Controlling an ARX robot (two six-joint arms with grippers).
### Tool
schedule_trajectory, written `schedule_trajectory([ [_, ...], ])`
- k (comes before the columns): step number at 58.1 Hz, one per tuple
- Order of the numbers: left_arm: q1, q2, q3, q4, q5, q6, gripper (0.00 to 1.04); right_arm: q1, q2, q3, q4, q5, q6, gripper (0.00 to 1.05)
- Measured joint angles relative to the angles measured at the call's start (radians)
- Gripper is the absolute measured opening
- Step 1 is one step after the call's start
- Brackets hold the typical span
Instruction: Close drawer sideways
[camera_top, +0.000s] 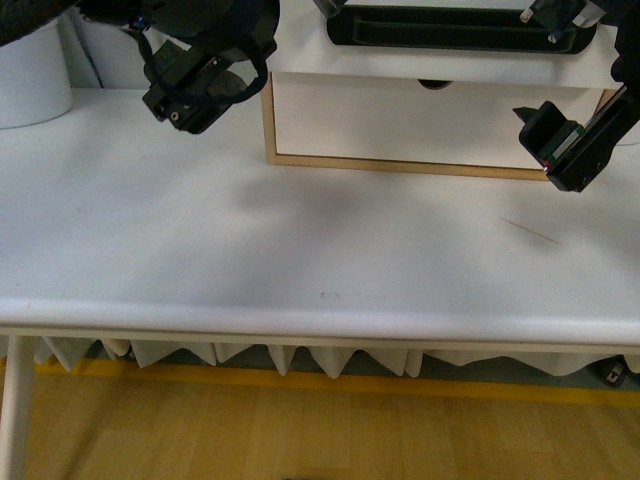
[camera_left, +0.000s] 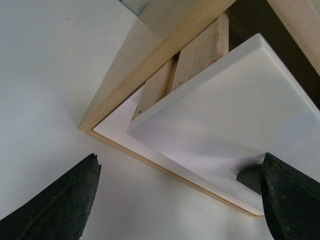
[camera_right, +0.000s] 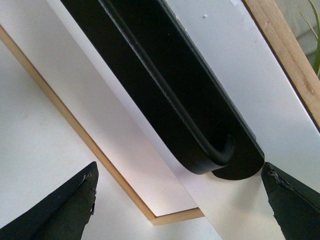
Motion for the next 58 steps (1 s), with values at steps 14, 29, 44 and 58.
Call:
schedule_trajectory([
  [14, 0.024, 0.113, 0.158, -0.037, 0.034, 0.004, 0.99, -0.016, 0.108, 0.138, -0.031, 0.019, 0.012, 0.96],
  [29, 0.036, 0.188, 0.27, -0.086, 0.064, 0.021, 0.99, -0.022, 0.19, 0.241, -0.055, 0.049, 0.029, 0.96],
  [44, 0.04, 0.205, 0.305, -0.108, 0.072, 0.043, 0.99, -0.021, 0.206, 0.266, -0.064, 0.065, 0.049, 0.96],
  [58, 0.045, 0.16, 0.222, -0.05, 0.055, 0.044, 0.99, -0.015, 0.133, 0.18, -0.058, 0.024, 0.072, 0.96],
])
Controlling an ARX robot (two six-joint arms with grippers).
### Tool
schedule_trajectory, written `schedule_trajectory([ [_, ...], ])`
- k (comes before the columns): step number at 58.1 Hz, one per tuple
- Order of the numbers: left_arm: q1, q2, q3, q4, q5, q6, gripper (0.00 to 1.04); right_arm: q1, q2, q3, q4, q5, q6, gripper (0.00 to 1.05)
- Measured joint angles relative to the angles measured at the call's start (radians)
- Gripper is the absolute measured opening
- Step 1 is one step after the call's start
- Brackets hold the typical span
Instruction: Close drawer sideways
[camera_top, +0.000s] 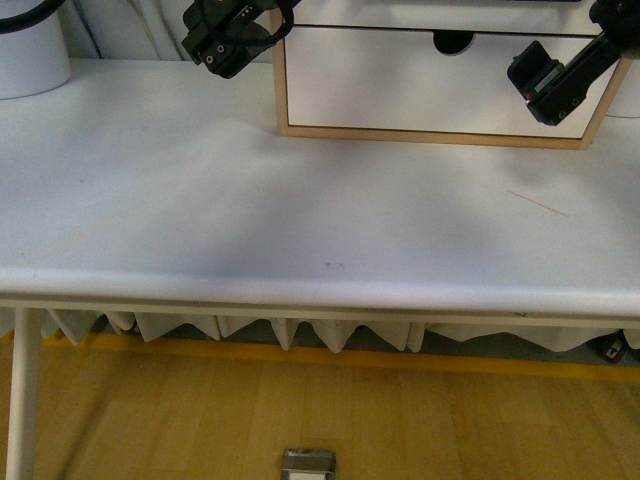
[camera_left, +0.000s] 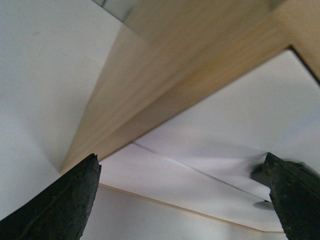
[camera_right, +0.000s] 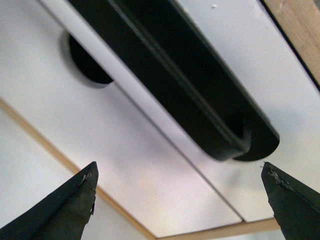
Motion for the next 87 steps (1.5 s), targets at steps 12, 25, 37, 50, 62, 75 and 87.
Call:
schedule_trajectory([
  [12, 0.012, -0.095, -0.17, 0.047, -0.036, 0.003, 0.99, 0.007, -0.166, -0.167, 0.001, -0.033, 0.026, 0.96],
  [25, 0.03, -0.365, -0.468, 0.089, -0.118, 0.053, 0.99, 0.003, -0.483, -0.414, -0.011, -0.039, 0.089, 0.96],
  [37, 0.026, -0.671, -0.781, 0.069, -0.282, 0.166, 0.99, -0.013, -0.886, -0.673, -0.093, 0.029, 0.225, 0.96],
  [50, 0.014, -0.978, -1.012, -0.055, -0.451, 0.227, 0.99, -0.045, -1.311, -0.843, -0.359, 0.052, 0.325, 0.96],
  [62, 0.011, -1.184, -1.133, -0.191, -0.55, 0.225, 0.99, -0.08, -1.643, -0.895, -0.575, 0.04, 0.378, 0.96],
  [75, 0.091, -1.229, -1.279, 0.189, -0.21, 0.456, 0.81, -0.115, -1.72, -0.909, -0.644, 0.035, 0.545, 0.82],
  [87, 0.192, -1.369, -1.367, 0.322, 0.002, 0.716, 0.44, -0.126, -1.772, -0.943, -0.644, 0.038, 0.742, 0.44],
])
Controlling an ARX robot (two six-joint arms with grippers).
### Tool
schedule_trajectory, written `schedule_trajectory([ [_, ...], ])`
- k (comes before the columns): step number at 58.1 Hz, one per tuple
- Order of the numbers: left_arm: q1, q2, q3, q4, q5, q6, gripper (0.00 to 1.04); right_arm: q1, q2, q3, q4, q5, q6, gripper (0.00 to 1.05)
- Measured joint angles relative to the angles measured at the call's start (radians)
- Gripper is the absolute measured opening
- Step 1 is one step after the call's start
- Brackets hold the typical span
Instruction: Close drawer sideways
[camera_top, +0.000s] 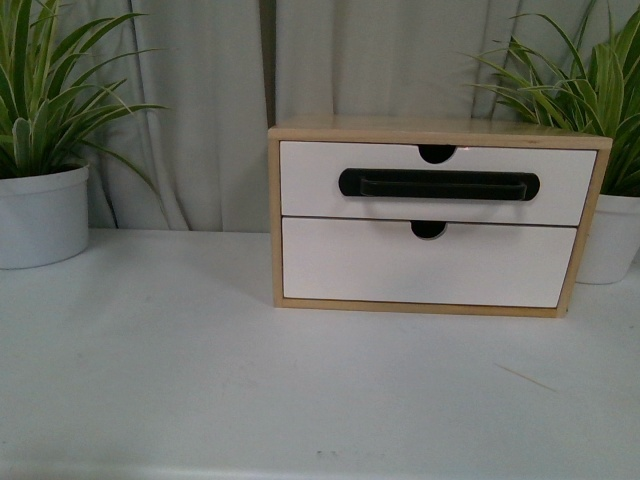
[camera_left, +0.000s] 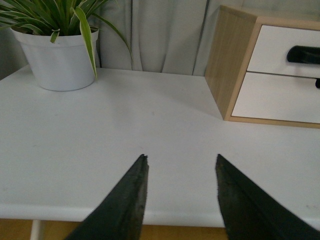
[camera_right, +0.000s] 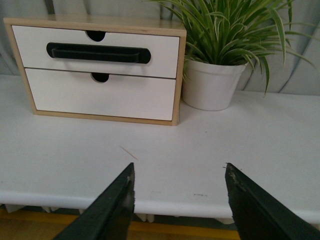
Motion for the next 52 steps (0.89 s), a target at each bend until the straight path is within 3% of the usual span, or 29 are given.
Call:
schedule_trajectory([
  [13, 0.068, -0.121, -0.038, -0.092, 0.065, 0.034, 0.04, -0.001, -0.022, -0.024, 0.005, 0.0, 0.027, 0.07],
  [15, 0.074, -0.135, -0.042, -0.1, 0.071, 0.036, 0.04, -0.001, -0.025, -0.028, 0.005, -0.001, 0.027, 0.01],
  [21, 0.153, -0.166, -0.074, -0.093, 0.172, 0.042, 0.04, -0.001, -0.032, -0.038, 0.006, 0.0, 0.029, 0.01],
  [25, 0.187, -0.198, -0.074, -0.123, 0.176, 0.043, 0.04, -0.001, -0.048, -0.05, 0.011, 0.001, 0.029, 0.01],
  [52, 0.192, -0.392, -0.074, -0.307, 0.185, 0.045, 0.04, -0.001, -0.072, -0.082, 0.012, 0.002, 0.03, 0.01],
])
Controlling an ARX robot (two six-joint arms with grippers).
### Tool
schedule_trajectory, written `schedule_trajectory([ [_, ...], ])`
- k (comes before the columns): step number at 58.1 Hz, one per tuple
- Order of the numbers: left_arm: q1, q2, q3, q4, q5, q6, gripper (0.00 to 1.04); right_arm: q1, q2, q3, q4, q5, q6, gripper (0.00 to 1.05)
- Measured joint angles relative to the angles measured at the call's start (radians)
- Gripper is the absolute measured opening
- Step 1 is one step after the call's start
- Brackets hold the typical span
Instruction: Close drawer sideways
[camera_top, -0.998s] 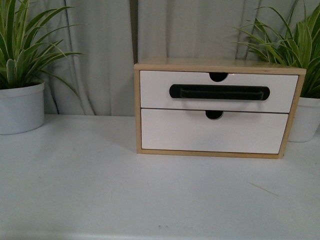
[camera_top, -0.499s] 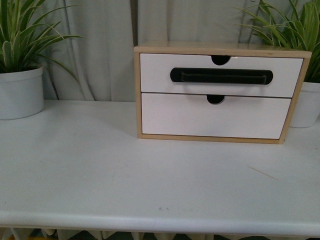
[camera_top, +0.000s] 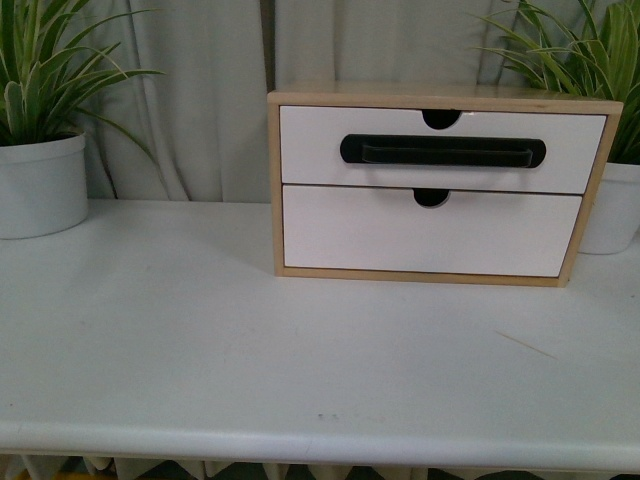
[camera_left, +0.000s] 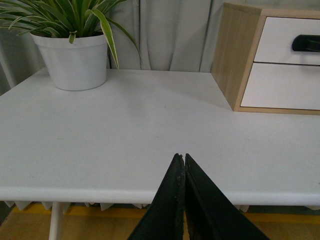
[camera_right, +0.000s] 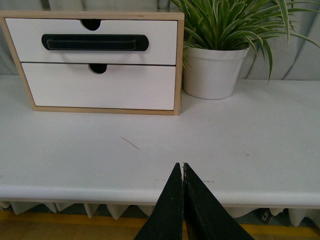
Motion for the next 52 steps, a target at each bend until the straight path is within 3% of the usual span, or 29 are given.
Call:
schedule_trajectory([
  [17, 0.0, -0.087, 0.0, -0.088, 0.0, 0.0, 0.04, 0.0, 0.0, 0.0, 0.0, 0.0, 0.002, 0.01],
  [23, 0.0, -0.224, 0.0, -0.245, 0.0, 0.0, 0.04, 0.0, 0.0, 0.0, 0.0, 0.0, 0.002, 0.01],
  [41, 0.0, -0.246, 0.0, -0.253, 0.0, 0.0, 0.04, 0.0, 0.0, 0.0, 0.0, 0.0, 0.002, 0.01],
  [44, 0.0, -0.246, 0.0, -0.253, 0.0, 0.0, 0.12, 0.0, 0.0, 0.0, 0.0, 0.0, 0.002, 0.03],
  [52, 0.0, -0.246, 0.0, -0.253, 0.0, 0.0, 0.37, 0.0, 0.0, 0.0, 0.0, 0.0, 0.002, 0.28],
])
